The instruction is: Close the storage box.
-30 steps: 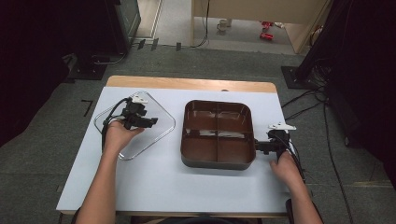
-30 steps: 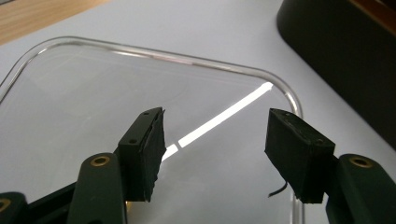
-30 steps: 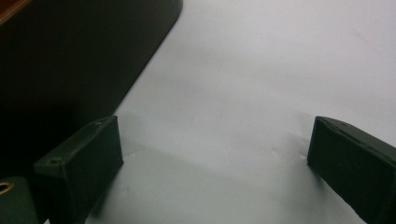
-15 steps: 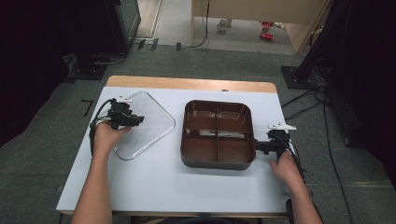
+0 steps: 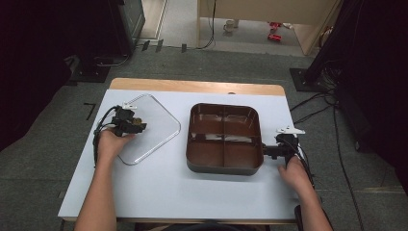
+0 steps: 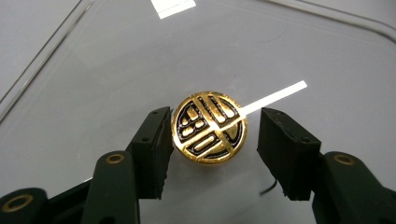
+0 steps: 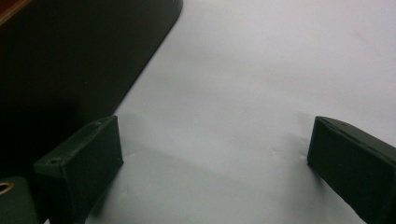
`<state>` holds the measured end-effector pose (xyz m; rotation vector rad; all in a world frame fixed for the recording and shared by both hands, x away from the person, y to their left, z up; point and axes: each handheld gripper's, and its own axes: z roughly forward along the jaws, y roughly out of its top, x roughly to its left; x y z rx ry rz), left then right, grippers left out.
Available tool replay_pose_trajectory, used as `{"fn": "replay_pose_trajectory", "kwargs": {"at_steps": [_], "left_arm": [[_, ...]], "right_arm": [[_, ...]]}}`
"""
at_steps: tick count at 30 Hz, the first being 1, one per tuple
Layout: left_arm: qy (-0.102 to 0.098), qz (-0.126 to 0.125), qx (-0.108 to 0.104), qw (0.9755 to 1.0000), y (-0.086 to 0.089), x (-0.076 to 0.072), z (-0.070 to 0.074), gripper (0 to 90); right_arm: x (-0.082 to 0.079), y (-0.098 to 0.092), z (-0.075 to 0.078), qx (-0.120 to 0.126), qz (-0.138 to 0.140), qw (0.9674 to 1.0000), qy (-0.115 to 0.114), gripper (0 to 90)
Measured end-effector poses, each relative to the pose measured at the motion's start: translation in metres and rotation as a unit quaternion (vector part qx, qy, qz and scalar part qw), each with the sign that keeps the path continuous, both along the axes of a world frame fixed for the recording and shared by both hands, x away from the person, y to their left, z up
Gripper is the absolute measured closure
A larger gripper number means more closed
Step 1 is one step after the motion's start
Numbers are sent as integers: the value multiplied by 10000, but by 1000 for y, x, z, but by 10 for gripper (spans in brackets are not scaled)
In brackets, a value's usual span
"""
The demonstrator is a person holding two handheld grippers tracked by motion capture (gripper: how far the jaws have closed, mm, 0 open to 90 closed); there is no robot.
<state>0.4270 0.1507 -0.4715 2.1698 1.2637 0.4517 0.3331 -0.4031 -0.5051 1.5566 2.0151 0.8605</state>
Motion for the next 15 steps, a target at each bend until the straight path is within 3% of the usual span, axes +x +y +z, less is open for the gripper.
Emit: {"fn": "replay_pose_trajectory", "kwargs": {"at_steps": [3, 6, 15], "left_arm": [[-26, 47, -73, 10000, 1, 0, 0, 513], [-105, 101, 9, 9999, 2, -1, 0, 581], [-72, 106, -38, 9999, 2, -1, 4, 592]], "right_arm": [[0, 0, 0, 1, 0, 10000, -1, 25], [0, 0, 0, 1, -2, 10000, 1, 25], [0, 0, 0, 7, -5, 10000, 6, 25]]}}
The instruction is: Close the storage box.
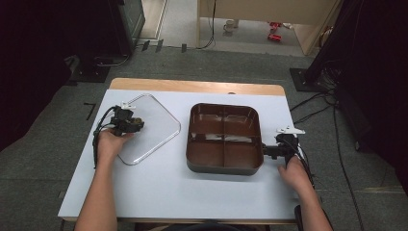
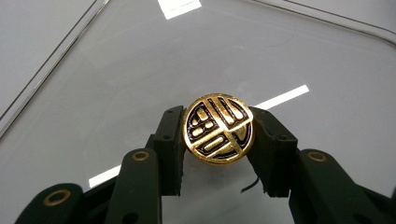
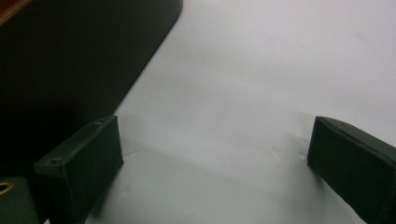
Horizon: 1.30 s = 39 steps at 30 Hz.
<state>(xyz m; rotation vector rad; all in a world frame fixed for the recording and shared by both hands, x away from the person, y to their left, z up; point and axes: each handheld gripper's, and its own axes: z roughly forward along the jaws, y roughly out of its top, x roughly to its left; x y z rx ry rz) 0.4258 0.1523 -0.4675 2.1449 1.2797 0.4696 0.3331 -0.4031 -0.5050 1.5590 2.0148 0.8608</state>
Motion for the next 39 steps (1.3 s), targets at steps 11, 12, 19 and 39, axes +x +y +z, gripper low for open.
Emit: {"fn": "replay_pose_trajectory", "kwargs": {"at_steps": [11, 12, 19, 39], "left_arm": [[-137, -10, -291, 9995, 3, -9, 27, 593], [-145, -30, -274, 9995, 2, -10, 30, 593], [-378, -217, -335, 9985, -4, -18, 53, 593], [-580, -982, -706, 9910, -41, -33, 88, 593]], "right_arm": [[0, 0, 0, -5, 6, 10000, -6, 25], [0, 0, 0, -4, 5, 10000, -6, 25], [0, 0, 0, -3, 4, 10000, -5, 25], [0, 0, 0, -2, 4, 10000, -5, 25]]}}
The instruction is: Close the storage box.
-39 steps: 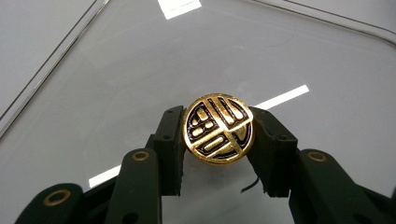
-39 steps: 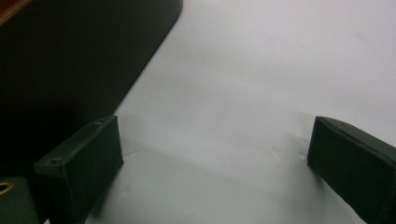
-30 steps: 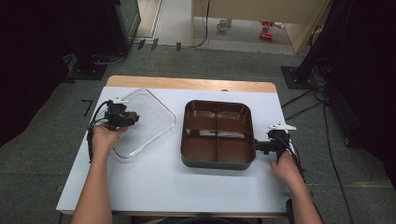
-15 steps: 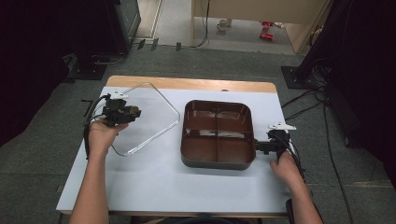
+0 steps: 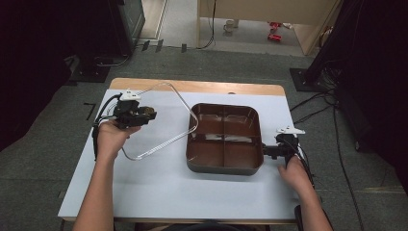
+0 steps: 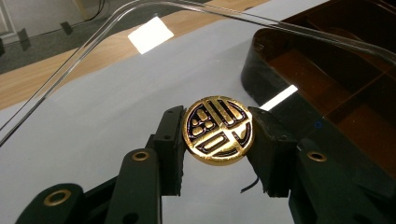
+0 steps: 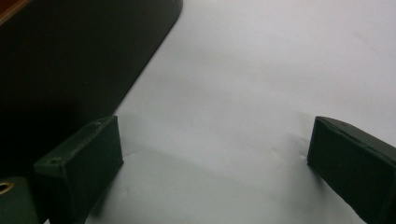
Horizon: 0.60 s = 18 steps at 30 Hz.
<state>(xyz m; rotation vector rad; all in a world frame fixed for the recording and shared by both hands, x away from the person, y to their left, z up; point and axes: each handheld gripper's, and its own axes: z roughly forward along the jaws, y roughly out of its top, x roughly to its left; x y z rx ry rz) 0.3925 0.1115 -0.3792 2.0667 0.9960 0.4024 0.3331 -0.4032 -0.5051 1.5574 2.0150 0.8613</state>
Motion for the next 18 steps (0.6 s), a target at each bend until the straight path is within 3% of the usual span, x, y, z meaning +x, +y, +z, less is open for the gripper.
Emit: {"fn": "replay_pose_trajectory", "kwargs": {"at_steps": [8, 18], "left_arm": [[-63, -402, -92, 9991, -24, -6, 8, 593], [-108, -879, 43, 9961, -60, -12, 4, 594]], "right_arm": [[0, 0, 0, -3, 2, 10000, -2, 25], [0, 0, 0, -3, 1, 10000, -2, 25]]}}
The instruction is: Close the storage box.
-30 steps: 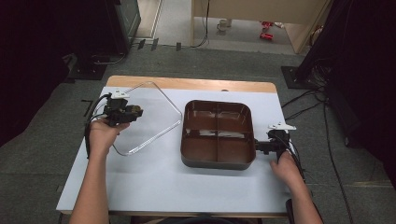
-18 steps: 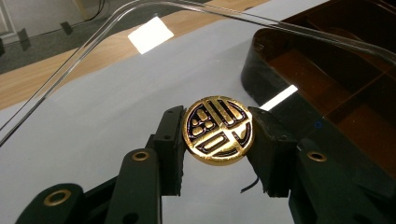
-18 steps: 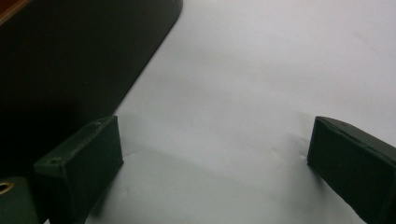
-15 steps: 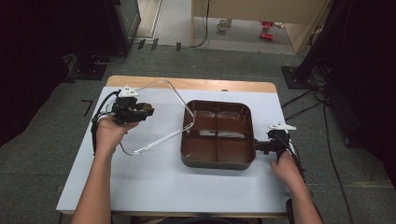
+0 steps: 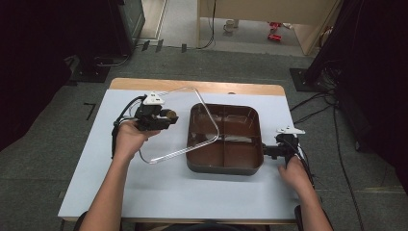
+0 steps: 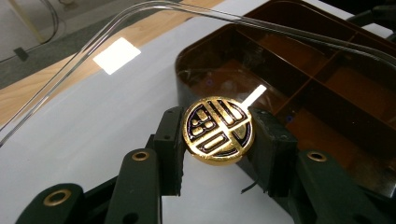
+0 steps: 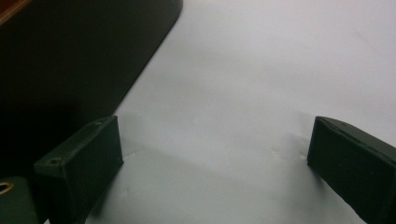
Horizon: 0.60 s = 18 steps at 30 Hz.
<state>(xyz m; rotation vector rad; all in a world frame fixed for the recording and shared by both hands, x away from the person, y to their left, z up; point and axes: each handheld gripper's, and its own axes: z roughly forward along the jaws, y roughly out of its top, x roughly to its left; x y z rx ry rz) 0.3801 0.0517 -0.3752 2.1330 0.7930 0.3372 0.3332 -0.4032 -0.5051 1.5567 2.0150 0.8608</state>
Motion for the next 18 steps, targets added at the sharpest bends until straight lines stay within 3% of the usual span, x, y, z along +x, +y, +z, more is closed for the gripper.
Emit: {"fn": "replay_pose_trajectory", "kwargs": {"at_steps": [8, 18], "left_arm": [[-29, -330, 22, 9994, -26, 0, -5, 594], [-40, -902, 75, 9959, -66, 2, -11, 594]], "right_arm": [[0, 0, 0, -1, 5, 10000, 6, 25], [0, 0, 0, 5, 5, 10000, -1, 25]]}}
